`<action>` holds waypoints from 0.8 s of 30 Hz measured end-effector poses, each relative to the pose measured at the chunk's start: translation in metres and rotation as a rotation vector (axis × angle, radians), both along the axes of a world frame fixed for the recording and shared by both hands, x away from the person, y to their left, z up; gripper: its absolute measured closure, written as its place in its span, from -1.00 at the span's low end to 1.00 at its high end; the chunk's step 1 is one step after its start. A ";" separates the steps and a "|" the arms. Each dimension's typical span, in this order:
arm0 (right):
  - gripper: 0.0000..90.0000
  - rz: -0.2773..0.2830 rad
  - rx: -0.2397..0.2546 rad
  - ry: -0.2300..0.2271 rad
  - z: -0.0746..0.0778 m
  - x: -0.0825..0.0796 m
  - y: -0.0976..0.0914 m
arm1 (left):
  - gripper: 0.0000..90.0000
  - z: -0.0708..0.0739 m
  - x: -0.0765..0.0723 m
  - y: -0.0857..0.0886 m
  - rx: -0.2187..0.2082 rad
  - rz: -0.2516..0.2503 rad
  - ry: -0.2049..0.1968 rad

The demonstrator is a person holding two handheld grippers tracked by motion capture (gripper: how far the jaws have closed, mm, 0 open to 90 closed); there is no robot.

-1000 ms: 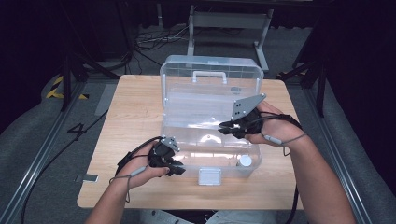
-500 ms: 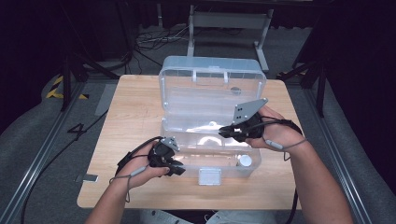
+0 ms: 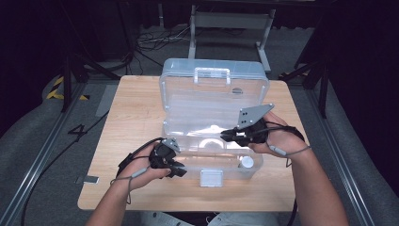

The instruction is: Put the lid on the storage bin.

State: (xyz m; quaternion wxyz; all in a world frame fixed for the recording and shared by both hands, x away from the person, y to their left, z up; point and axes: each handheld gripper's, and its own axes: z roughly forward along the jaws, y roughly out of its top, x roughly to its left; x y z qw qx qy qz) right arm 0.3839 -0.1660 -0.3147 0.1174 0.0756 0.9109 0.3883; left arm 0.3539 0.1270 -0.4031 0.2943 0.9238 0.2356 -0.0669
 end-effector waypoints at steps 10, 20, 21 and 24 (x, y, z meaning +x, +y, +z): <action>0.83 -0.001 -0.003 -0.012 -0.002 -0.004 0.000 | 0.61 0.000 0.000 0.000 -0.002 0.004 0.003; 0.83 0.006 -0.004 -0.004 -0.004 -0.007 -0.001 | 0.61 0.000 0.000 0.000 -0.003 0.006 0.004; 0.83 0.005 -0.003 -0.005 -0.005 -0.007 -0.001 | 0.61 0.000 0.000 0.000 -0.002 0.006 0.004; 0.85 0.001 0.008 0.000 -0.005 -0.007 -0.002 | 0.61 0.000 0.000 0.000 -0.002 0.006 0.005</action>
